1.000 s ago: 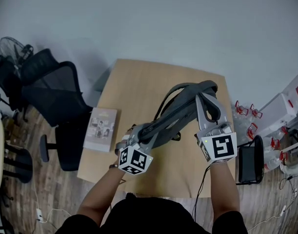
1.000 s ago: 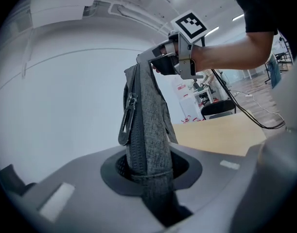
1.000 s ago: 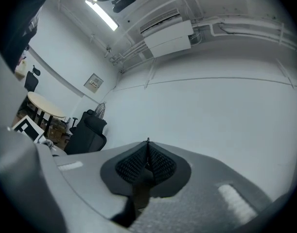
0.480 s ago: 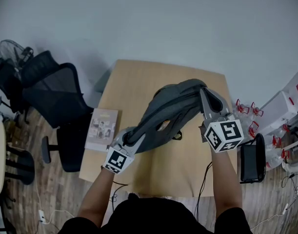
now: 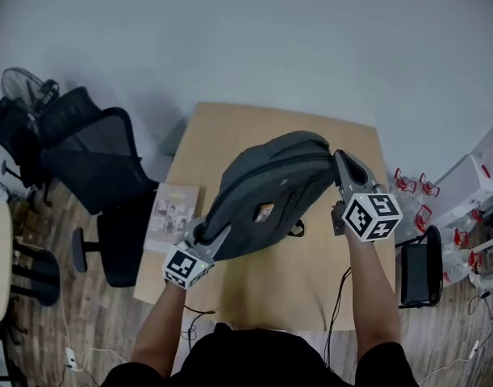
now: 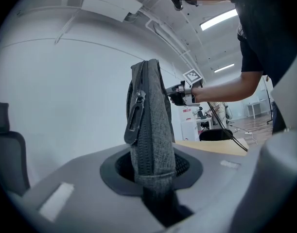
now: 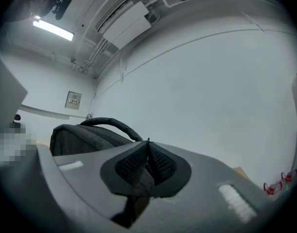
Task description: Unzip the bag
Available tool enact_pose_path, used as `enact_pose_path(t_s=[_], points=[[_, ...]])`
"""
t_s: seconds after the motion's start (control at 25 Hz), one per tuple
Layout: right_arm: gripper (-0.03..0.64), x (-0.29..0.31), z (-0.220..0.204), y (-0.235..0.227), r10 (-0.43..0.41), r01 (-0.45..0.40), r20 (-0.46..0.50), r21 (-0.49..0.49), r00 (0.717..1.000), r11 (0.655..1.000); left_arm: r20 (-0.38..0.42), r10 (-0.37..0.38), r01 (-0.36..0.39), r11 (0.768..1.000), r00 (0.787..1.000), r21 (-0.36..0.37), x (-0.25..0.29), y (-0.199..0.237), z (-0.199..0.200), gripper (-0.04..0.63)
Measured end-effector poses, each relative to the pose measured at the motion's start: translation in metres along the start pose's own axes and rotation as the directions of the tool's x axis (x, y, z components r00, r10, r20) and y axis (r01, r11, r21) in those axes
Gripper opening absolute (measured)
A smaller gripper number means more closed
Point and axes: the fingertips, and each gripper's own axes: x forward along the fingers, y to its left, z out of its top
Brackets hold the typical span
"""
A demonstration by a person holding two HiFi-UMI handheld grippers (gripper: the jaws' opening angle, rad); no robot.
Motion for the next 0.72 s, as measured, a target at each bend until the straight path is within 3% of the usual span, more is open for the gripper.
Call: enact_pose_path(t_s=[0.36,0.72], points=[[0.015,0.017,-0.029,-0.018,0.031,-0.031,0.001,0.216,1.000,0.976,0.005,0.023,-0.022,0.998,1.000,-0.067,-0.002,0.017,-0.009,0.121],[0.017,0.022,-0.066,-0.040,0.023,-0.015,-0.018,0.353,1.000,0.935,0.008,0.031,-0.031,0.996,0.999,-0.082,-0.003,0.025,-0.016,0.121]])
